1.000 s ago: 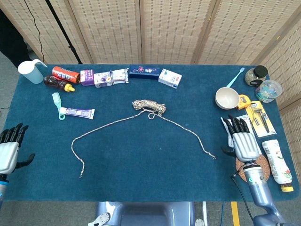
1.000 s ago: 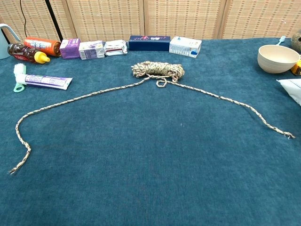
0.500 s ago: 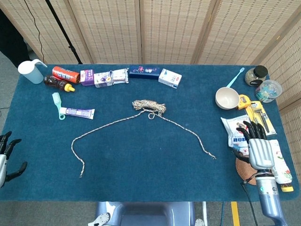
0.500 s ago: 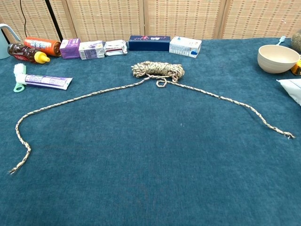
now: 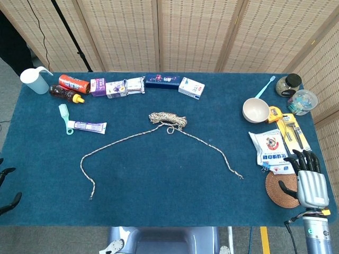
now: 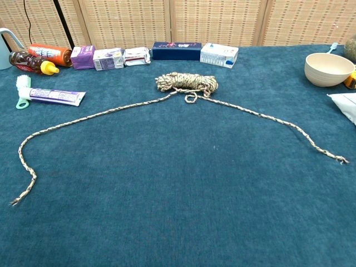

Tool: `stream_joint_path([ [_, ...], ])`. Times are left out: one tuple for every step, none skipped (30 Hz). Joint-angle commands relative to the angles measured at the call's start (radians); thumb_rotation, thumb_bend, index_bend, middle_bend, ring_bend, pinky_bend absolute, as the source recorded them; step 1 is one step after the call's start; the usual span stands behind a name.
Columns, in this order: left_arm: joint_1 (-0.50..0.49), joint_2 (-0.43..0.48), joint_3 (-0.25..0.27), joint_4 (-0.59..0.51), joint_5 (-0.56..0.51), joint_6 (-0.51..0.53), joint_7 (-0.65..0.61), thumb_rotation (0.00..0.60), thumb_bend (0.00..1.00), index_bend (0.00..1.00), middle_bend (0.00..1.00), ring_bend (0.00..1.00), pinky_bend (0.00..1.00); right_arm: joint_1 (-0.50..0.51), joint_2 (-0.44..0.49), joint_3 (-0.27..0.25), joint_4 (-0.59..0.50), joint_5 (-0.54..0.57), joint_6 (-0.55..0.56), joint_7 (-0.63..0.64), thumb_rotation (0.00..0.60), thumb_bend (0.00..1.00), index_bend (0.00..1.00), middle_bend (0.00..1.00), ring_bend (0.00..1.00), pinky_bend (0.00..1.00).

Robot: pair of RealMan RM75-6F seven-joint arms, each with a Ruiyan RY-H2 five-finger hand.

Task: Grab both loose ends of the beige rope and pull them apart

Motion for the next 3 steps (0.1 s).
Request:
stream_joint_path([
  [-0.009, 0.003, -0.005, -0.006, 0.007, -0.011, 0.008, 0.544, 0.28, 0.23, 0.06, 0.01, 0.0, -0.005, 0.0, 0.005, 0.0, 0.002, 0.003, 0.007, 0.6, 0.25, 0.29, 0.14, 0.04, 0.0],
  [-0.013, 0.006, -0.007, -0.012, 0.009, -0.017, 0.012, 0.545, 0.28, 0.23, 0.06, 0.01, 0.0, -0.007, -0.001, 0.007, 0.002, 0.002, 0.004, 0.009, 0.6, 0.25, 0.29, 0.14, 0.04, 0.0],
  [-0.017, 0.008, -0.011, -0.017, 0.01, -0.023, 0.015, 0.546, 0.28, 0.23, 0.06, 0.01, 0.0, -0.009, -0.003, 0.01, 0.004, 0.003, 0.005, 0.007, 0.6, 0.25, 0.29, 0.14, 0.05, 0.0],
])
